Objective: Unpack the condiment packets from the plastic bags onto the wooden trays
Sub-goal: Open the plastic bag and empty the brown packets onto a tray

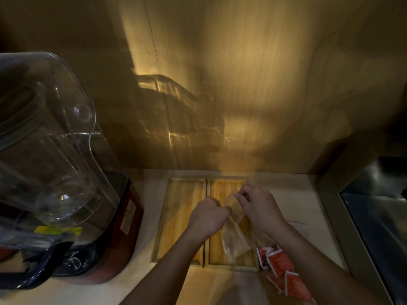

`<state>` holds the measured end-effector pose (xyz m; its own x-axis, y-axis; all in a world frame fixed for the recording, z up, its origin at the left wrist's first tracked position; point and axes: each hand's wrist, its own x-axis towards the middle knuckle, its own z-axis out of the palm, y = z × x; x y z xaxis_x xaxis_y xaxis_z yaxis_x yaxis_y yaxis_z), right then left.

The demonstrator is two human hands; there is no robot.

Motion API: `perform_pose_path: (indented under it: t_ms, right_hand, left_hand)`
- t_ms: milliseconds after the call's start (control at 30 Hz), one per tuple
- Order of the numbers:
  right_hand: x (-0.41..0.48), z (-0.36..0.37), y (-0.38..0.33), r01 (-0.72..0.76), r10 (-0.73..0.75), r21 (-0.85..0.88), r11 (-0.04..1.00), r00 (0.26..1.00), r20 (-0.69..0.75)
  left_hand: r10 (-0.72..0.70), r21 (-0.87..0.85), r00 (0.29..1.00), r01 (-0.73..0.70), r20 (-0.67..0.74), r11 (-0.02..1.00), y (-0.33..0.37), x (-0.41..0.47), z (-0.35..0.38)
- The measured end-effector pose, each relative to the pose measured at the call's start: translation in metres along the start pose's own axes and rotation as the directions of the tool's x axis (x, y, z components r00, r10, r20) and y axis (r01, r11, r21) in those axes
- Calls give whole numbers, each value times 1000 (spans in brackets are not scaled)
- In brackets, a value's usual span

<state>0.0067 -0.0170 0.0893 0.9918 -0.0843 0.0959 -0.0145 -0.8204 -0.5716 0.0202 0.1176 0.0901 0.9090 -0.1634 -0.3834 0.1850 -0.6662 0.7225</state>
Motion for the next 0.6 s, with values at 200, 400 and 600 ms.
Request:
perform_pose_path:
  t_ms: [200,400,600]
  right_hand:
    - [-12,-1,-3,-299,257,147,943,934,246]
    - [-19,2,-2,-387,274,302,872,894,353]
    - [-17,0,4,-346,293,340,875,936,197]
  left_hand:
    - [-83,-396,996,64,-32,916,-3,-5,6]
    - [-90,-267,996,94,29,959,-3,-17,19]
    - [-26,-229,998,14,-51,973,-9,-11,5]
